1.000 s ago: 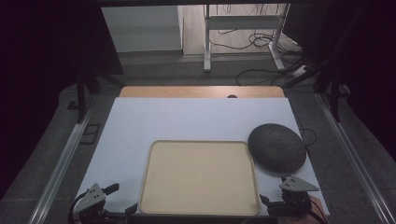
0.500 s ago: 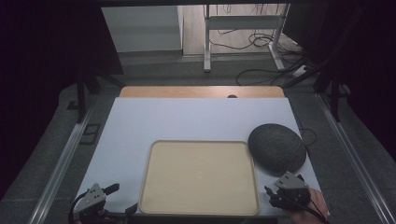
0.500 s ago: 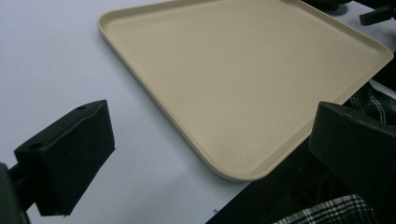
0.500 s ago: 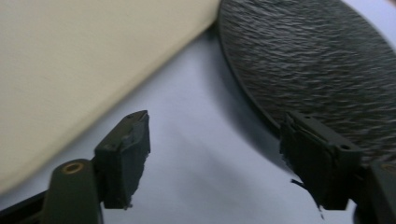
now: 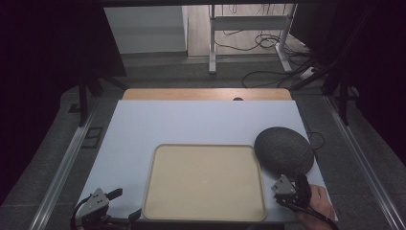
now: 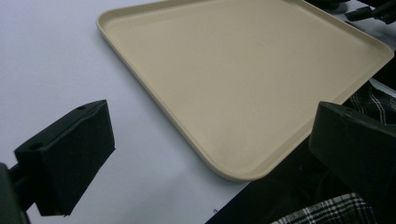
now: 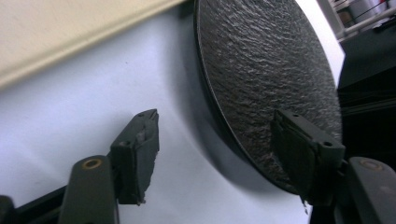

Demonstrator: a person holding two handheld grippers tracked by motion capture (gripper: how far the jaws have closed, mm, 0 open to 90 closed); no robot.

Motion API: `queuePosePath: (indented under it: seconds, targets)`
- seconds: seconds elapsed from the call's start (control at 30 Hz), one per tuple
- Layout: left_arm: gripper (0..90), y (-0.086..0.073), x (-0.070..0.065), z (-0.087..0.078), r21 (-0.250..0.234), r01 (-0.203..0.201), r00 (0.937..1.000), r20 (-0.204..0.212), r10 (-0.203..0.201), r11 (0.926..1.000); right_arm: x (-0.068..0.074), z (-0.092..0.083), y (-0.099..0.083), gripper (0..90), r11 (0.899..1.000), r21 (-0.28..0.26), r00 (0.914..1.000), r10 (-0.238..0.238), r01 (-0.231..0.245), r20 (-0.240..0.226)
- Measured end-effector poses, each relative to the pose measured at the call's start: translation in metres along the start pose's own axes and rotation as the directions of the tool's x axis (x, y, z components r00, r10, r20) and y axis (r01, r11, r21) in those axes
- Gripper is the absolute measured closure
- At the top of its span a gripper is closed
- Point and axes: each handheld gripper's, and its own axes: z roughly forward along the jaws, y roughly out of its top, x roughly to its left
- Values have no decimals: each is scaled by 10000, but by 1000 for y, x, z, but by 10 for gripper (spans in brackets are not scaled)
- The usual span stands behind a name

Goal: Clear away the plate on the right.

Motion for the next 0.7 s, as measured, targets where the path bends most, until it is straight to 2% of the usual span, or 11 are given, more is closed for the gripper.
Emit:
queuePosePath:
  seconds: [0.17,0.27,0.33,0.37,0.47,0.53,0.57,0.6,0.67,0.7]
  targets:
    - [0,0,0,0,21,-16,10000,3,16,10000,3,6,4,414,9977,192,9973,-655,649,345]
    - [0,0,0,0,27,-22,10000,4,22,10000,3,11,6,442,9909,347,9893,-1320,1300,624]
    - [0,0,0,0,38,-20,10000,7,20,10000,4,13,6,461,9868,411,9838,-1594,1565,816]
    - [0,0,0,0,38,-20,10000,7,20,10000,4,13,6,461,9868,411,9838,-1594,1565,816]
    - [0,0,0,0,54,-40,10000,-2,40,10000,4,18,6,493,9773,596,9724,-2087,2034,1045]
    - [0,0,0,1,58,-37,10000,-5,38,10000,4,20,6,503,9733,682,9669,-2260,2192,1181]
    - [0,0,0,1,67,-43,10000,-6,43,10000,4,20,6,503,9733,682,9669,-2260,2192,1181]
    - [0,0,0,1,81,-59,10000,-7,59,9999,5,23,7,517,9678,773,9596,-2481,2396,1325]
    - [0,0,0,1,90,-65,10000,-10,65,9999,5,24,7,520,9667,818,9579,-2518,2423,1378]
    - [0,0,-1,1,82,-55,10000,-8,55,10000,6,28,8,555,9599,933,9492,-2762,2645,1507]
